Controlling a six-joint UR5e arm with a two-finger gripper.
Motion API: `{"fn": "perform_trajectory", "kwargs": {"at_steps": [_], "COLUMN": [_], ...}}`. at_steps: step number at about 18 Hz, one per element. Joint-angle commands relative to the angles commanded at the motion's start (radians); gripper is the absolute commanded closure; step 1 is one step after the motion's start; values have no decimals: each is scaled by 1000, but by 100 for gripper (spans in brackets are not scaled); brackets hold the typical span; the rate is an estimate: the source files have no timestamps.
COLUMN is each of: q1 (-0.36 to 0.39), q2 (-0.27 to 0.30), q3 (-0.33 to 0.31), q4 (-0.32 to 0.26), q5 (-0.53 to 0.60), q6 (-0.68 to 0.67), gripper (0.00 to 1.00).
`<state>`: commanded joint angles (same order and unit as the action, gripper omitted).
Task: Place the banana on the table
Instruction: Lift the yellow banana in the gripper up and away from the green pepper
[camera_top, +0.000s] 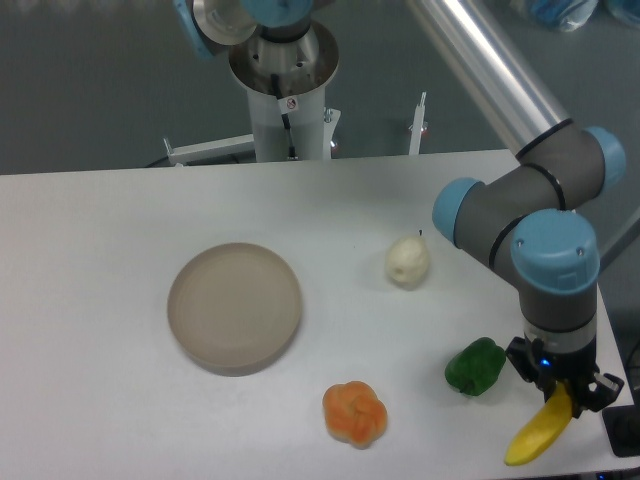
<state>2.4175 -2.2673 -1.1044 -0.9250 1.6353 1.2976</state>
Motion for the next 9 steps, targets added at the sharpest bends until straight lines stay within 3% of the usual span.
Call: {"fn": "perform_trajectory", "kwargs": {"at_steps": [9], "q1": [112], "q2": [121], "q3": [-135], "q4": [-23], "q5": [-101], "q6": [167], "gripper": [66]}}
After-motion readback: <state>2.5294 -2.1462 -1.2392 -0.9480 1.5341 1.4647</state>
